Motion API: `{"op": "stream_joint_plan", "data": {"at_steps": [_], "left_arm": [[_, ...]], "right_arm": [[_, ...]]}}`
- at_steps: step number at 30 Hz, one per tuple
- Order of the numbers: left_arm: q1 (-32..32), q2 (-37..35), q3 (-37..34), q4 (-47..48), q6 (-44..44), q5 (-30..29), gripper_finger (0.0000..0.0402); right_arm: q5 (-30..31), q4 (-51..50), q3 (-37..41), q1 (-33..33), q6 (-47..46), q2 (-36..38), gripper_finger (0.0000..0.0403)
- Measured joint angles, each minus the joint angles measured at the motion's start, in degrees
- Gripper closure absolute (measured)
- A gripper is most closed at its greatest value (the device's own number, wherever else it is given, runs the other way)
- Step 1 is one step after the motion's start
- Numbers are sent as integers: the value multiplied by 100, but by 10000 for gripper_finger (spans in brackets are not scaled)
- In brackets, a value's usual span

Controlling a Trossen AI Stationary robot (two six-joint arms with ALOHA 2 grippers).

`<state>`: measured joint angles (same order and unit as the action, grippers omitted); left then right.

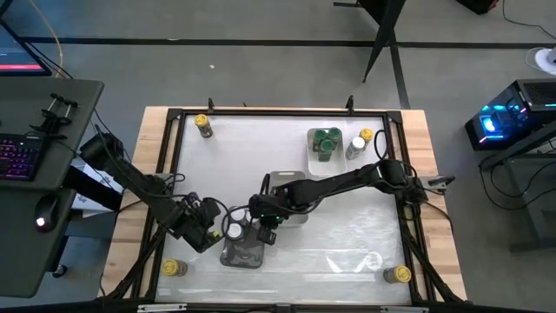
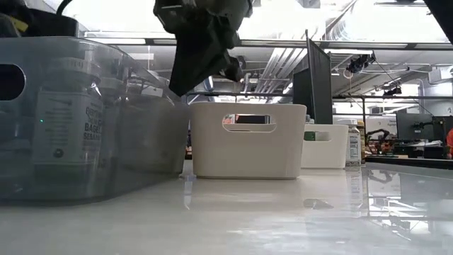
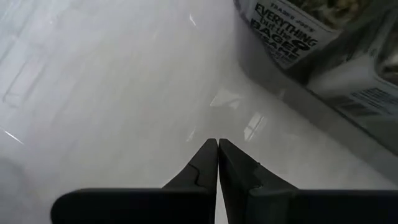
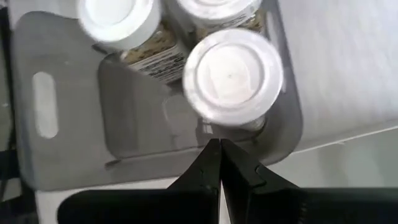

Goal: Sort spices by type
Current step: Adjust the white seasoning bottle in the black bin

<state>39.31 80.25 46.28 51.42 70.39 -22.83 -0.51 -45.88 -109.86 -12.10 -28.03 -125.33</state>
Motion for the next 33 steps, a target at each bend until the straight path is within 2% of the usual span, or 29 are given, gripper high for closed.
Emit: {"op": "stream_joint_plan", "data": {"at_steps": [7,12,22,27,33], "left_arm": [[0,4,-411,-703,-8,-78,401],[-2,3,-603,-1027,-8,-177,401],[-237,2,-686,-1639,-484,-357,401],[-359,2,-686,-2042,-802,-363,401],[-473,2,-686,-2152,-961,-366,401]], "right_arm": [[245,27,2,23,-15,-3,403],[649,84,4,24,1,-3,403],[649,387,7,116,159,-3,403],[535,-26,-56,131,152,-3,403],[-55,-363,-194,131,189,6,403]]}}
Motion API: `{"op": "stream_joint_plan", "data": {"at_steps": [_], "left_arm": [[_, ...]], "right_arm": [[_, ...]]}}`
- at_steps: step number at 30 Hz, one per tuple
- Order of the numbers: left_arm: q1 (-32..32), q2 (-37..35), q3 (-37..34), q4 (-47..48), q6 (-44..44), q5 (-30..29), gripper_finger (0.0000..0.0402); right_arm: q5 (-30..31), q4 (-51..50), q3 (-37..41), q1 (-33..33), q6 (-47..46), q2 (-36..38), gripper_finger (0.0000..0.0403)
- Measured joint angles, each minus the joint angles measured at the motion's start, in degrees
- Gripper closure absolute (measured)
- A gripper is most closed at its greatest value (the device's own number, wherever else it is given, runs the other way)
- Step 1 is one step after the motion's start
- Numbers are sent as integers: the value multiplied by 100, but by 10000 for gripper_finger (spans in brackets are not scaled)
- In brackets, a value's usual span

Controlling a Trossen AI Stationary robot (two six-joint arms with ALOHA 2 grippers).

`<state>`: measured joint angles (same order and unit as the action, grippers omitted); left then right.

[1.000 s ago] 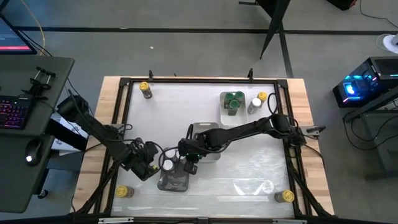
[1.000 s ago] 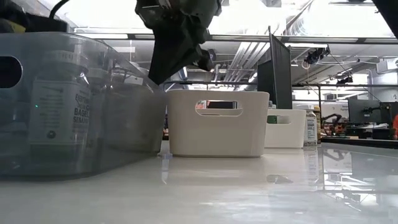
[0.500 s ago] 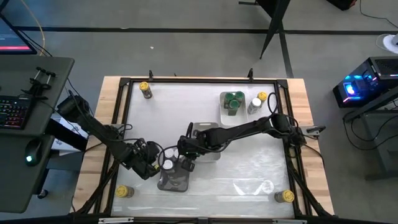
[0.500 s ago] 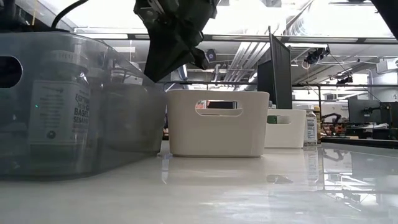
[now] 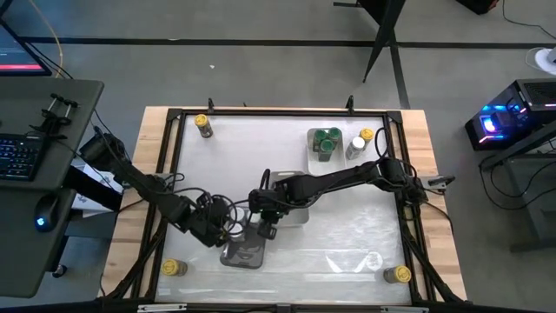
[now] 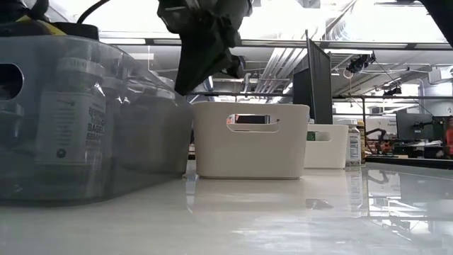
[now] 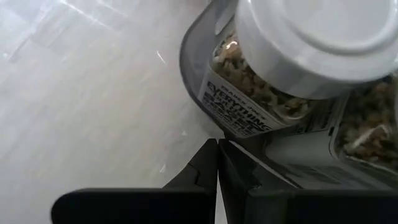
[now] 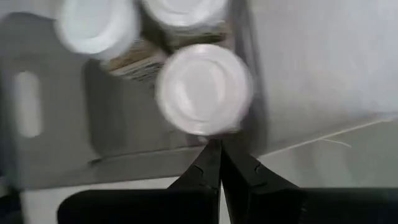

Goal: Sort spices by type
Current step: Adjust the white seasoning bottle in the black bin

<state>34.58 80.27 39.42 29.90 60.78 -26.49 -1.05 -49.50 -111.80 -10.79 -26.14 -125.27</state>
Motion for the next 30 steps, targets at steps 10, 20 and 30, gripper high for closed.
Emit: {"op": "stream_joint_plan", "data": {"at_steps": [10,20,30], "left_arm": [[-49,0,0,-23,-200,-25,401],[-49,0,0,-69,-198,-32,401],[-49,-4,0,-163,-195,-39,401]], "right_arm": [[-256,66,-9,-87,-179,0,403],[-95,212,-9,-94,-99,-148,403],[-93,236,-9,-101,-80,-235,403]]}}
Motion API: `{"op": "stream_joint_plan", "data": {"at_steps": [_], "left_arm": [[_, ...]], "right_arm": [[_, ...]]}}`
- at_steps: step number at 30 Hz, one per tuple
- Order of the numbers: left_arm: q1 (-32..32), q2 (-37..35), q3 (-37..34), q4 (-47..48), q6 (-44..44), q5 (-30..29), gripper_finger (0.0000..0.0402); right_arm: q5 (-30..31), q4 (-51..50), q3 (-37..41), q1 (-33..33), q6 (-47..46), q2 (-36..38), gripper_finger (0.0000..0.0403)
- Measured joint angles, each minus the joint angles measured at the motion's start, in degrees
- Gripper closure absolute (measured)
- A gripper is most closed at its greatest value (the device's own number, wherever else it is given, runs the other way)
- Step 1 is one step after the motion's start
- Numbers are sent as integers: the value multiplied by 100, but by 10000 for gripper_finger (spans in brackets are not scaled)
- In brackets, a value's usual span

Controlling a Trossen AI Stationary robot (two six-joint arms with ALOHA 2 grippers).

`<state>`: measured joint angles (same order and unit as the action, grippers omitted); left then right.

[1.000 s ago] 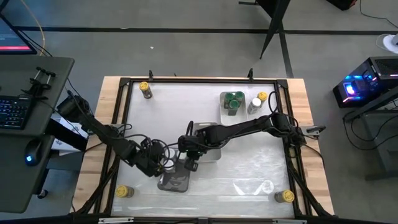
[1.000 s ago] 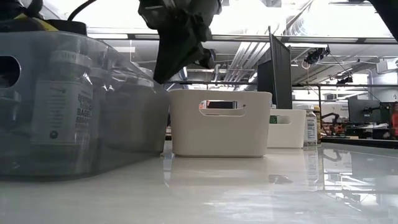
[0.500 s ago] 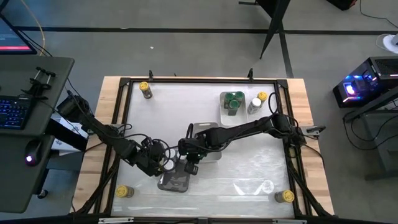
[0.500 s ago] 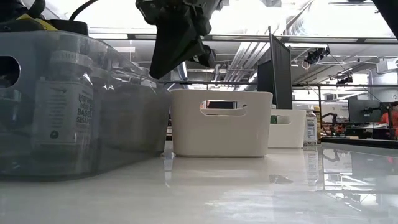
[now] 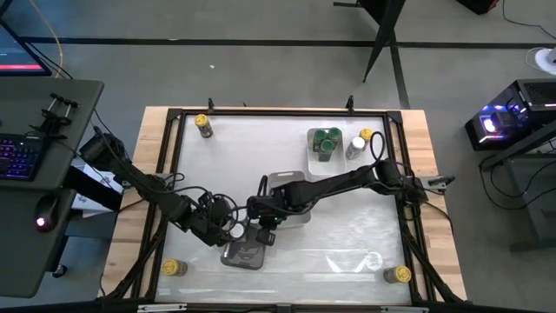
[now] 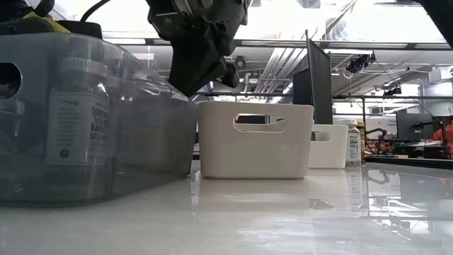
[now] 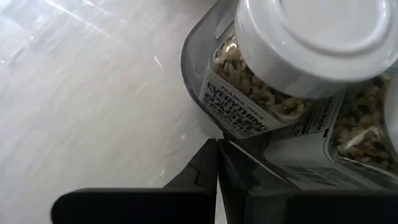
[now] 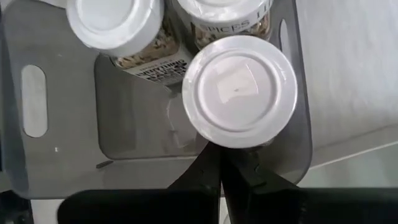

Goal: Sort spices by type
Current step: Adjust the white seasoning bottle in the black bin

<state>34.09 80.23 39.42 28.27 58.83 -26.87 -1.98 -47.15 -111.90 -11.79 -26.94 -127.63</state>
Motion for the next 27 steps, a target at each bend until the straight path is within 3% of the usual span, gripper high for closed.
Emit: {"op": "stream_joint_plan", "data": {"at_steps": [17,27], "left_arm": [[0,0,0,-125,-4,20,401],[0,0,0,-9,-182,230,401]], "right_arm": [[646,3,0,15,0,-88,403],[567,-352,-95,17,153,-64,403]]}}
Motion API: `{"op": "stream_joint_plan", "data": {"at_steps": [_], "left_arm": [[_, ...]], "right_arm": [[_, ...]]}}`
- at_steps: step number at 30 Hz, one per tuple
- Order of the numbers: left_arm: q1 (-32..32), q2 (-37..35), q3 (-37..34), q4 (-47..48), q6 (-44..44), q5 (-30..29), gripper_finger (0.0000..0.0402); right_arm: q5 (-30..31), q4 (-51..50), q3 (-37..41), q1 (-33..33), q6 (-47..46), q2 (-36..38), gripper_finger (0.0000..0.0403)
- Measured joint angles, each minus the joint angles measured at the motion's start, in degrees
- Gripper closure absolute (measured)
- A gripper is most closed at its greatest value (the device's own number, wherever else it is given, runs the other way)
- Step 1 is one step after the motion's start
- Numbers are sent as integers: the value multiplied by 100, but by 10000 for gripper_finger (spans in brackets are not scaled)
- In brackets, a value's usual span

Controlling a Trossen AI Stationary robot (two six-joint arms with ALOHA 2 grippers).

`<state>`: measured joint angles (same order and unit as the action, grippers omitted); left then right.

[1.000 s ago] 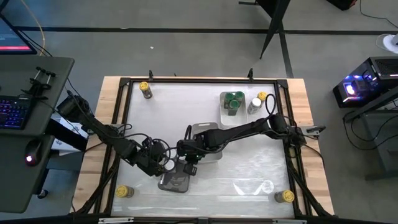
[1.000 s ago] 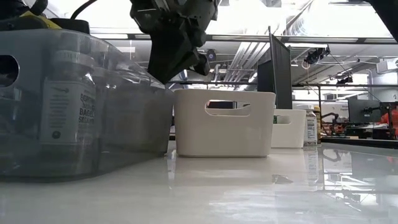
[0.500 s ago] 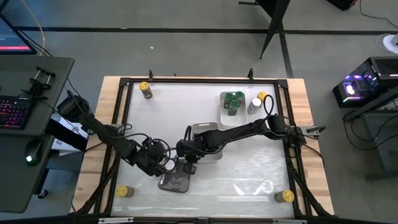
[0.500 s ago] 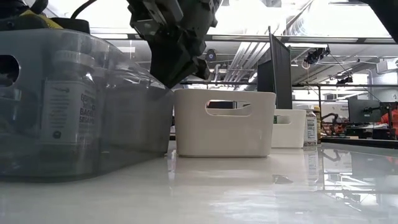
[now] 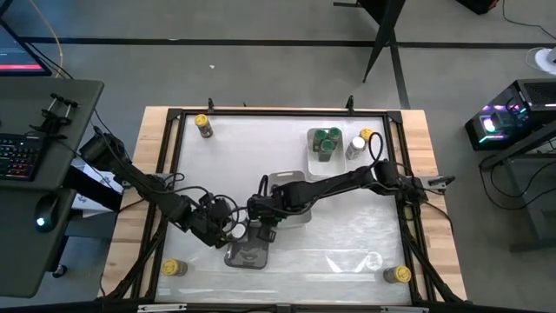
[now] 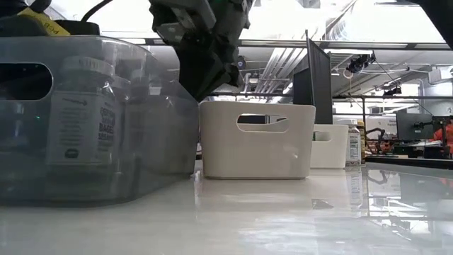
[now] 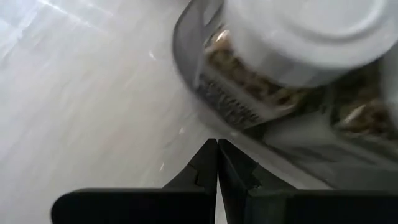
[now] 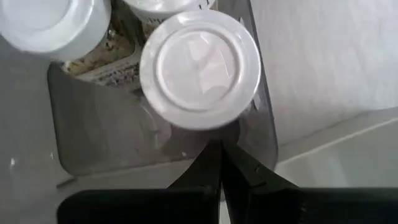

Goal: Sort spices by type
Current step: Adjust the white seasoning bottle in the black bin, then put the yellow seasoning bottle into the gray bin

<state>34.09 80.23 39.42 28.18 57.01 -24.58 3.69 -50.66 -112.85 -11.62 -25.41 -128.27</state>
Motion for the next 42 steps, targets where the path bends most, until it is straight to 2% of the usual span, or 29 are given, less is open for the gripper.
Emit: {"op": "stream_joint_plan", "data": {"at_steps": [5,11,15,19,21,23,26,29,32,35,38,42], "left_arm": [[6,0,0,299,140,7,401],[209,-45,0,620,321,188,401],[706,-232,0,1056,1060,-255,401],[1391,-459,0,1534,2227,-877,401],[1633,-562,0,1573,2611,-925,401],[1774,-725,9,1482,2639,-712,401],[1643,-1107,275,1343,2103,52,401],[1216,-1529,792,1569,1345,446,401],[510,-1865,1346,2139,576,413,401],[-475,-2050,1819,2963,-274,333,401],[-1883,-2104,2207,3635,-1475,495,401],[-4292,-2002,2476,3605,-3470,1519,401]], "right_arm": [[68,-379,-458,0,447,22,403],[672,-1497,-1256,3,1234,31,403],[1024,-2331,-1365,70,1279,90,403],[1067,-2427,-691,82,1164,509,403],[1046,-2316,-173,74,964,842,403],[1020,-2068,411,63,665,1265,403],[961,-1652,1327,32,-48,2021,403],[956,-1091,2207,-29,-849,2826,403],[950,-523,2938,-131,-1595,3511,403],[1003,-87,3476,-243,-2234,4037,403],[1155,93,3811,-339,-2772,4391,403],[1332,147,3992,-383,-3117,4620,403]]}}
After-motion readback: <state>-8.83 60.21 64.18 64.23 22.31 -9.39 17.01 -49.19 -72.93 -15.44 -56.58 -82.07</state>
